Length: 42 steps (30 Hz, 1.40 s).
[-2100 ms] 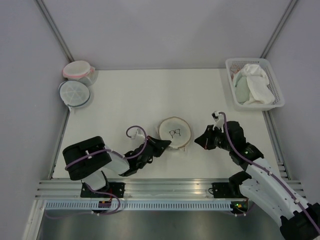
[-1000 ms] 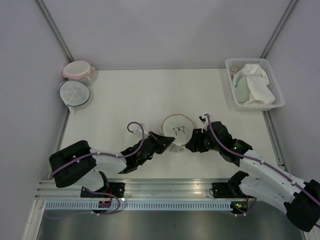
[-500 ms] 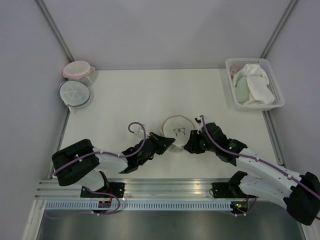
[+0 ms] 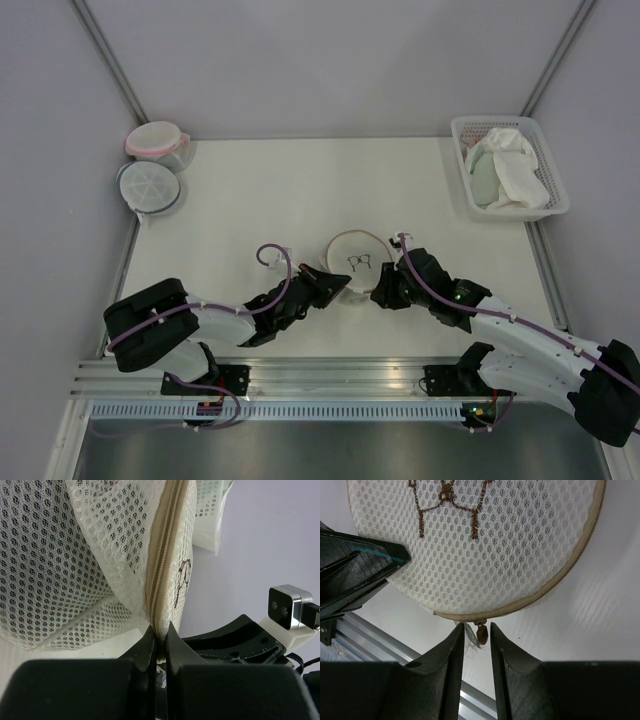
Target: Unzip the laundry bag and remove the bra
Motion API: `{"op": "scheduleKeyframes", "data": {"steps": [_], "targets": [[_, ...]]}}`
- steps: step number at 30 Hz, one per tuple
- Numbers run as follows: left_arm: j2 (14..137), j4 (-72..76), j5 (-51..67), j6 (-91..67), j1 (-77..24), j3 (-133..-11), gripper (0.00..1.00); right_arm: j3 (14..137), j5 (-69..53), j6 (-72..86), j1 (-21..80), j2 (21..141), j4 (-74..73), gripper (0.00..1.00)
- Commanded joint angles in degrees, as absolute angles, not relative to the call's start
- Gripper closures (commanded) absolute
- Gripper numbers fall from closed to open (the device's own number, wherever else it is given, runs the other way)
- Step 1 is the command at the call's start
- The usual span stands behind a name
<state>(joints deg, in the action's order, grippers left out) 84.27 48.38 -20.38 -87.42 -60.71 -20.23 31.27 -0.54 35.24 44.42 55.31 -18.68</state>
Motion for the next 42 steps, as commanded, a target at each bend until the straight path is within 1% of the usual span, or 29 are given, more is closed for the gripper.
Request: {"op": "scheduleKeyframes", "data": {"steps": [1,2,3,4,8,12,19,20,23,26,30,32,33,35,38,42], "targets": [[83.50,52.47,-19.16,-87.45,-60.47,-21.27,0.98,31.64,2.55,36.03,44.82,55.02,-19.16,0.71],[83.50,52.47,-19.07,-87.45,-60.47,-21.36,0.98,31.81,2.72,36.04,44.82,54.93,-19.16,0.86],[83.58,52.47,-18.72,-87.45,-60.47,-21.44,0.98,31.82,3.07,36.12,44.82,54.84,-19.16,0.94],[83.58,52.56,-18.55,-87.45,-60.47,-21.53,0.98,31.99,3.86,36.12,44.91,55.02,-19.33,1.00],[82.71,52.30,-17.41,-86.75,-60.21,-20.92,0.98,34.18,8.87,35.77,44.82,55.28,-23.97,0.99],[79.46,50.02,-12.68,-84.56,-59.33,-19.60,0.98,36.12,14.05,35.33,44.82,56.16,-28.64,1.00],[67.86,30.26,-4.23,-74.46,-56.17,-19.60,0.98,38.23,20.12,35.42,44.83,57.30,-32.86,1.00],[66.29,23.88,-3.78,-72.96,-55.99,-19.86,0.98,38.93,20.21,35.16,44.82,57.39,-33.13,0.99],[60.75,13.31,-2.99,-68.13,-54.58,-20.30,0.98,40.16,20.74,34.37,44.82,57.92,-34.10,1.00],[55.73,6.53,-3.08,-65.40,-53.09,-19.17,0.98,41.48,21.97,34.10,44.91,58.36,-35.59,1.00],[50.90,3.52,-1.94,-62.06,-51.86,-18.37,0.98,42.19,22.67,33.75,44.82,58.71,-35.68,1.00],[50.27,3.17,-0.54,-59.25,-51.07,-19.85,0.98,42.71,23.81,33.58,44.82,59.24,-35.59,1.00],[50.62,0.47,1.30,-56.54,-50.72,-20.99,0.98,43.06,24.69,33.40,44.82,59.76,-35.77,1.00],[52.38,-2.28,2.45,-53.63,-50.10,-23.37,0.98,44.73,27.76,32.96,44.83,60.55,-36.56,1.00],[55.27,-3.51,7.97,-47.31,-49.57,-28.02,0.98,47.98,31.54,32.17,44.91,63.01,-37.61,0.99],[60.02,-5.79,10.64,-43.60,-48.00,-33.21,0.98,50.27,31.73,30.94,44.83,66.00,-37.09,1.00]]}}
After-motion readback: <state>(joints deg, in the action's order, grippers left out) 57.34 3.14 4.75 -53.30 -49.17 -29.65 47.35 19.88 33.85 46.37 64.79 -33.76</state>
